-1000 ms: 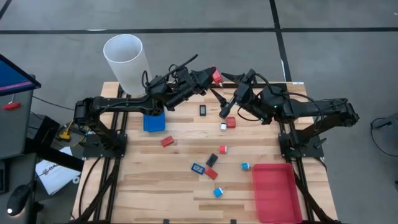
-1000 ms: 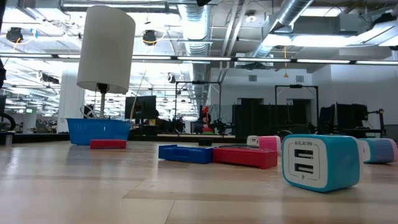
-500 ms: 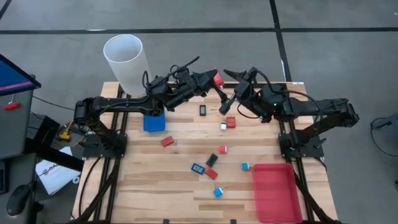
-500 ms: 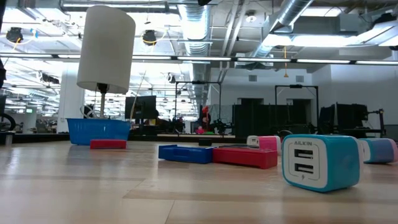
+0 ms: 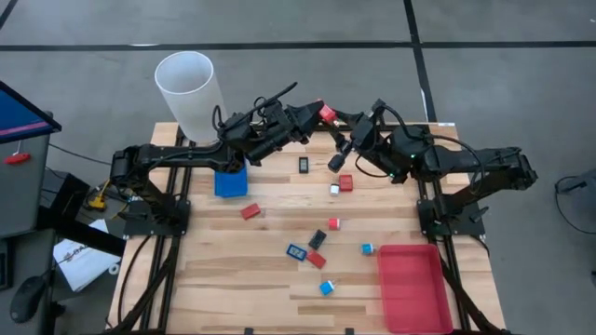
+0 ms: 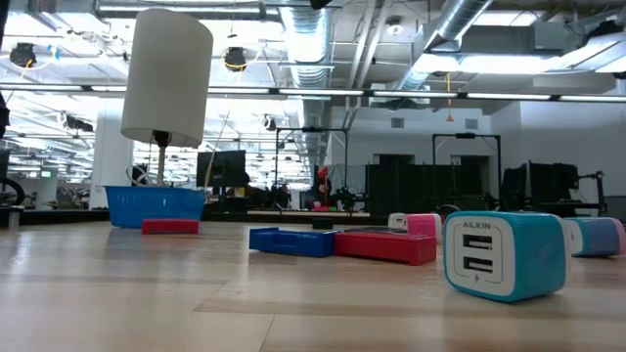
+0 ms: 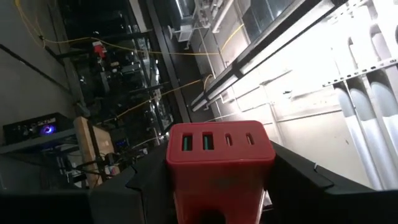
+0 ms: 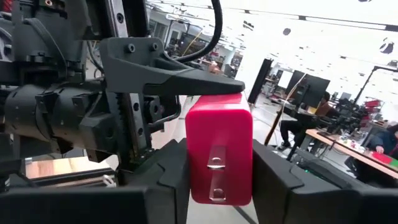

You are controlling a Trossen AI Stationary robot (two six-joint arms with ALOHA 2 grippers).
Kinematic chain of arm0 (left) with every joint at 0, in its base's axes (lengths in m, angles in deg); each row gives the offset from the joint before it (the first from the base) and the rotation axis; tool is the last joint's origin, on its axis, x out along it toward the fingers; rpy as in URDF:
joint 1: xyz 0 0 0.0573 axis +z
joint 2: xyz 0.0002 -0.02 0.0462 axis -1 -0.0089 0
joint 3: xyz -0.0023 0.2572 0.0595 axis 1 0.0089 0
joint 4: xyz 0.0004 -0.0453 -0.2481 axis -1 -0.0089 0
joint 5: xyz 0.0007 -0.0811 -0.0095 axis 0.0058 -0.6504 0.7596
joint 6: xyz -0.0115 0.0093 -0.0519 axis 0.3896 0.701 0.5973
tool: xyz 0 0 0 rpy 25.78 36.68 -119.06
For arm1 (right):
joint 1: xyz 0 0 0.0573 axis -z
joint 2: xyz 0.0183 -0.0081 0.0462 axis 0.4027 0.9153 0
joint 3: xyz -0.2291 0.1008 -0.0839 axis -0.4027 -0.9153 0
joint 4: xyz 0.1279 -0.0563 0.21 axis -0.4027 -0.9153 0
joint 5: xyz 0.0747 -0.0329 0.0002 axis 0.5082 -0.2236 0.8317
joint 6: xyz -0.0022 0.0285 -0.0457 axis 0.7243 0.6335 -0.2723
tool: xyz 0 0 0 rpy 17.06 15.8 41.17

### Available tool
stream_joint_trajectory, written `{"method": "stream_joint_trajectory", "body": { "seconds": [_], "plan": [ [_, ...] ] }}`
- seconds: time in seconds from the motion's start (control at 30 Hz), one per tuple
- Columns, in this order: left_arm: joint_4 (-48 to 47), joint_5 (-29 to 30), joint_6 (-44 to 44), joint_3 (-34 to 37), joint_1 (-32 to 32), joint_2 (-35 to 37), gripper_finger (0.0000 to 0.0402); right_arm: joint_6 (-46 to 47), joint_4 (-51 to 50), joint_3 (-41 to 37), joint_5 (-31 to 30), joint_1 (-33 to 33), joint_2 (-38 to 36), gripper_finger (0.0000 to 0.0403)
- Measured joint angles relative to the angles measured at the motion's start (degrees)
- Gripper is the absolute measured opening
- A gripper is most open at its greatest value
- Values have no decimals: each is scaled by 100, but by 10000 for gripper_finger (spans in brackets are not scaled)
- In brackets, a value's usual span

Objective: Pick & Place Office items
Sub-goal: Put the bottom red charger adapter into the red bin

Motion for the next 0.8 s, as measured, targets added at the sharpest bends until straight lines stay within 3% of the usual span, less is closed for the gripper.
{"method": "stream_joint_trajectory", "body": {
  "seconds": [0.2,0.33,0.43,0.5,0.6,0.8],
  "plan": [
    [187,-625,-574,-1,-1,4,253,157,-210,316,-351,-175,-8,113],
    [310,-1561,-1559,28,22,133,264,208,-690,671,-934,-337,-178,113],
    [179,-2471,-2624,9,26,558,263,744,-1524,913,-1134,-441,-346,113],
    [-394,-2953,-3418,9,25,903,258,1483,-2418,1039,-1124,-472,-522,113],
    [-1956,-2996,-4474,21,22,1477,249,2977,-3917,1126,-863,-508,-826,113],
    [-4533,-2571,-6009,6,24,2757,230,6163,-6969,1109,634,-716,-1047,113]
  ]
}}
